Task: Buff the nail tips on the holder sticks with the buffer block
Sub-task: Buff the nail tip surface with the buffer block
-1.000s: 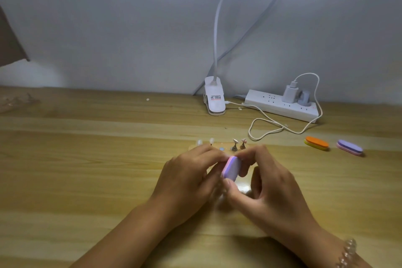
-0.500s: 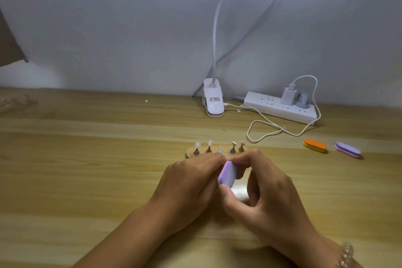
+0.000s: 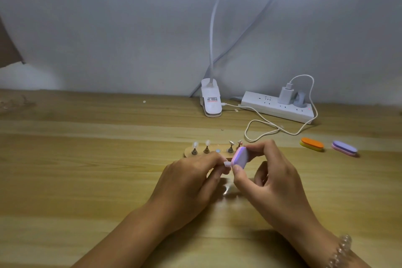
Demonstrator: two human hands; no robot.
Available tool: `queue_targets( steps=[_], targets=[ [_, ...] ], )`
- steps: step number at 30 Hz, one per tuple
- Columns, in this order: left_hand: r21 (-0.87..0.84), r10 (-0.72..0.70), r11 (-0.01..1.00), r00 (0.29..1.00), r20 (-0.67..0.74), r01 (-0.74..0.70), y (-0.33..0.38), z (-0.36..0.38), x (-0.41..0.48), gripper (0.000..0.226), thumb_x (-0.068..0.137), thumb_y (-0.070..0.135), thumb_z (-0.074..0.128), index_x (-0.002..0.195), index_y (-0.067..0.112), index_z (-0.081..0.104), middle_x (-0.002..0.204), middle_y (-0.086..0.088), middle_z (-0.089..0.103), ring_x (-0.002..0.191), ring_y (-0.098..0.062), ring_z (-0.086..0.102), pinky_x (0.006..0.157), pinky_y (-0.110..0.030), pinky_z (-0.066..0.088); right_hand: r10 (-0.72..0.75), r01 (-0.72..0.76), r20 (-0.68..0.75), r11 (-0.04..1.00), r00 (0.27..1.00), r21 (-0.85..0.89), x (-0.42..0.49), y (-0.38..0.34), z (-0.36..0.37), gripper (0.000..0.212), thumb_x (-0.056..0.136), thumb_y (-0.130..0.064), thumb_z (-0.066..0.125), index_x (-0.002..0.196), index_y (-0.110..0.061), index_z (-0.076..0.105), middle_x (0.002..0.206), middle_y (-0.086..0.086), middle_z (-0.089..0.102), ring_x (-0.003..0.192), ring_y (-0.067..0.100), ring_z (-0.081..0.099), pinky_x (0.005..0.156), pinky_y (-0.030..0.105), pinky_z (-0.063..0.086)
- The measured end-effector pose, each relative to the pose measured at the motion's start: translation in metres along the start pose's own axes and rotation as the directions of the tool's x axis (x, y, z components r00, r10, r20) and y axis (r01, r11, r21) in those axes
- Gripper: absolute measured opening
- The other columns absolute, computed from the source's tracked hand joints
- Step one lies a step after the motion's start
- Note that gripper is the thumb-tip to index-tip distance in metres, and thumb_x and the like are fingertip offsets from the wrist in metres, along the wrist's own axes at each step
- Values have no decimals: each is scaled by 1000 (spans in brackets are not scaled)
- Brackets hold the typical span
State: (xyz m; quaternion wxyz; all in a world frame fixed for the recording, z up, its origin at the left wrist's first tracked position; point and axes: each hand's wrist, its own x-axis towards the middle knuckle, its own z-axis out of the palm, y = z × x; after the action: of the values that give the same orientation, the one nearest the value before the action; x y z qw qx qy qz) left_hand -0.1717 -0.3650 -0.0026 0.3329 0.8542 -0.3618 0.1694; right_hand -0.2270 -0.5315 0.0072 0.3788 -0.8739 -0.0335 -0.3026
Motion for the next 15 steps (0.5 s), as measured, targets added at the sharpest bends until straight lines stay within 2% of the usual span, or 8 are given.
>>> queue_targets(
  steps=[2,4,8,10,13,15],
  targets=[
    [-8,-12,1000,1000,16,12,0,-1,0,26,93,41,41,100,30,64,77,12,62,66,-17,48,54,-29,33,-66,69,55,997,996,-41,-4,-6,1,28,74,-38,70,96,-29,54,80,-26,55,54,7,51,55,22,39],
    [-40,-27,999,999,43,29,-1,-3,-1,35,87,44,35,103,31,64,80,12,64,65,-15,49,55,-31,35,-109,117,119,991,987,-62,-8,-10,2,30,72,-42,66,96,-30,56,75,-31,51,55,1,49,53,16,37],
    [-12,1,1000,1000,7,-1,1,-2,1,21,95,38,49,103,29,66,81,11,67,73,-19,50,56,-28,32,-14,15,40,999,999,-33,-1,-1,-1,27,76,-43,72,94,-29,58,85,-23,60,52,15,50,55,25,39],
    [5,0,1000,1000,-8,1,2,-2,1,18,95,36,52,102,29,67,78,11,66,73,-19,50,55,-27,31,-14,14,14,999,1000,-38,0,0,-1,26,76,-43,71,94,-28,59,89,-18,61,52,15,50,55,26,38],
    [-17,-47,999,999,4,47,-1,-3,0,22,91,35,50,104,30,67,66,17,55,64,-16,47,55,-28,31,-78,83,88,995,993,-50,-5,-8,2,31,73,-48,66,96,-29,58,81,-27,54,53,12,50,53,21,39],
    [-35,-65,997,998,12,65,-1,-2,0,23,90,35,49,105,30,65,63,28,51,58,-11,45,54,-25,29,-86,90,122,995,989,-31,-6,-10,2,32,71,-49,65,96,-29,57,79,-30,54,52,12,50,51,19,38]
  ],
)
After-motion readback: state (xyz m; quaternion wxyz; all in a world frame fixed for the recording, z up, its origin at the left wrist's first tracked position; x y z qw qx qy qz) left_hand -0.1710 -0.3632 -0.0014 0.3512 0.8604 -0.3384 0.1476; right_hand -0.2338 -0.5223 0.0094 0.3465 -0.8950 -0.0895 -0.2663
